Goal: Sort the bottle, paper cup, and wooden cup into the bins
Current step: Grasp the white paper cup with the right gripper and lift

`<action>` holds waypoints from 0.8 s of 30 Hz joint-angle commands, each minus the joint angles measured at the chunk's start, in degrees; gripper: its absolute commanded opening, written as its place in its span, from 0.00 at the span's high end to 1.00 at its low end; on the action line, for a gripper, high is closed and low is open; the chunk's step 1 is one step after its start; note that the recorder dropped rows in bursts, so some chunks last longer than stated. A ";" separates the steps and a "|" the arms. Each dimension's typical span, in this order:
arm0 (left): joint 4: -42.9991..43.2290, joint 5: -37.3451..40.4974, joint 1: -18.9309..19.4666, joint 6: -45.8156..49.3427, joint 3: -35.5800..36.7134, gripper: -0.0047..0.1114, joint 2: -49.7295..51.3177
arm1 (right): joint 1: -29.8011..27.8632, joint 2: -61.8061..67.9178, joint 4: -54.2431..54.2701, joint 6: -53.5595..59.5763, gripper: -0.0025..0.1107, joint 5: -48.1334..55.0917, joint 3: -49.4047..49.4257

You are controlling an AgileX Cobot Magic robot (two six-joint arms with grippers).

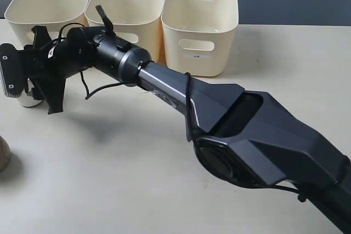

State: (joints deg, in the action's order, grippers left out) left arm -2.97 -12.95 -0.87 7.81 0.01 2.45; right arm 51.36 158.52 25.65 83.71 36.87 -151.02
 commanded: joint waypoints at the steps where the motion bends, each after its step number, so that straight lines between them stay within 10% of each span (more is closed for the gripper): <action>1: -0.45 -0.79 -0.37 -0.27 -0.01 0.96 -0.40 | -0.01 -0.01 0.74 0.33 0.45 0.19 -0.05; 24: -0.48 -0.56 -0.37 -0.27 -0.01 0.96 -0.40 | -0.01 1.80 1.86 0.33 0.46 1.02 -0.05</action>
State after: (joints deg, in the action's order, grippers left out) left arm -2.97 -12.95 -0.87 7.81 0.01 2.45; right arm 51.36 160.21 27.18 83.92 38.13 -151.02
